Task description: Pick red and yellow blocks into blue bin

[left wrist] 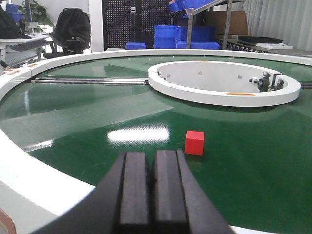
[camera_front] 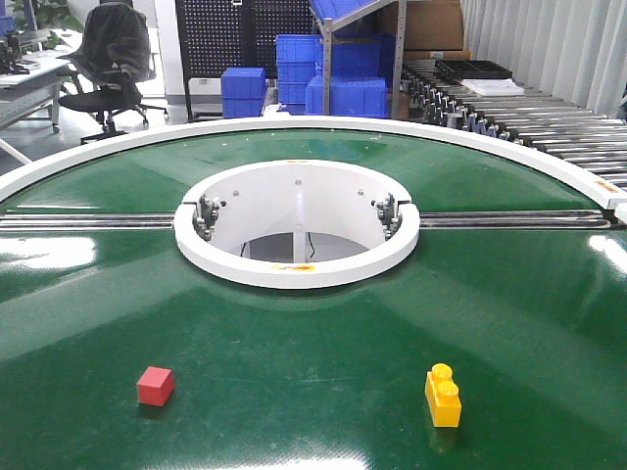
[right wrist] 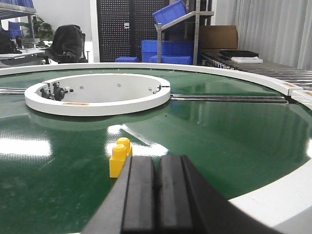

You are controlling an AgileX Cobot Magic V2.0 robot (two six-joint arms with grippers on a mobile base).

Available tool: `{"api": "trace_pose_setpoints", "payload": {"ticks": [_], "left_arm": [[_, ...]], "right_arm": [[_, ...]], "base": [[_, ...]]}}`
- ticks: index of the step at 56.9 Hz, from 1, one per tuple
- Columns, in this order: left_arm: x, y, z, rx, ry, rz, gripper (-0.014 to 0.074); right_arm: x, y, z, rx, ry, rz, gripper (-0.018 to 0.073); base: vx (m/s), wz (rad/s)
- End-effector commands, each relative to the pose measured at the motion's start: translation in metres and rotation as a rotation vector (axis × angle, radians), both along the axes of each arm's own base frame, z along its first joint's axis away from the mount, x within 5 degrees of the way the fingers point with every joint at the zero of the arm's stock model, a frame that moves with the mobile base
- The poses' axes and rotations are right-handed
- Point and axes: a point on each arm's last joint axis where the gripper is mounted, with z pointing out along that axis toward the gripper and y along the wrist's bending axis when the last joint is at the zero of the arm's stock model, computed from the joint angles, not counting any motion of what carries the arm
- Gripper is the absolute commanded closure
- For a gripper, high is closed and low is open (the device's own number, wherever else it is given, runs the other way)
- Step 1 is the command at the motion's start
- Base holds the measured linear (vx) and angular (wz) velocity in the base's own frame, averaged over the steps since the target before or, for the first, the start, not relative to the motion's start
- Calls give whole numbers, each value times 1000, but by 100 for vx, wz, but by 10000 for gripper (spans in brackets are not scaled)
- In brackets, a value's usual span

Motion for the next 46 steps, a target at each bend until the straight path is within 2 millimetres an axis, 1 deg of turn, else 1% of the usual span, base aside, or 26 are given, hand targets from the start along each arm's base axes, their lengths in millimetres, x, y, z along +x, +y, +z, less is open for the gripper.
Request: {"api": "trace_pose_setpoints", "payload": {"ticks": [1,32,41,46], "left_arm": [[-3,0,14,-9,-113,4,595],[-3,0,14,-9,-113,4,595],[-3,0,18,-11,-147,5,595],[-6,1,31,-8,-269,9,595]], "right_arm": [[-1,1,6,-5,-82,6,569],[-1,1,7,-5,-98,7,569],[-3,1,17,2,-208,15,569],[-5,2,24,6,-280,19,569]], "base": [[0,0],[0,0],[0,0],[0,0]]}}
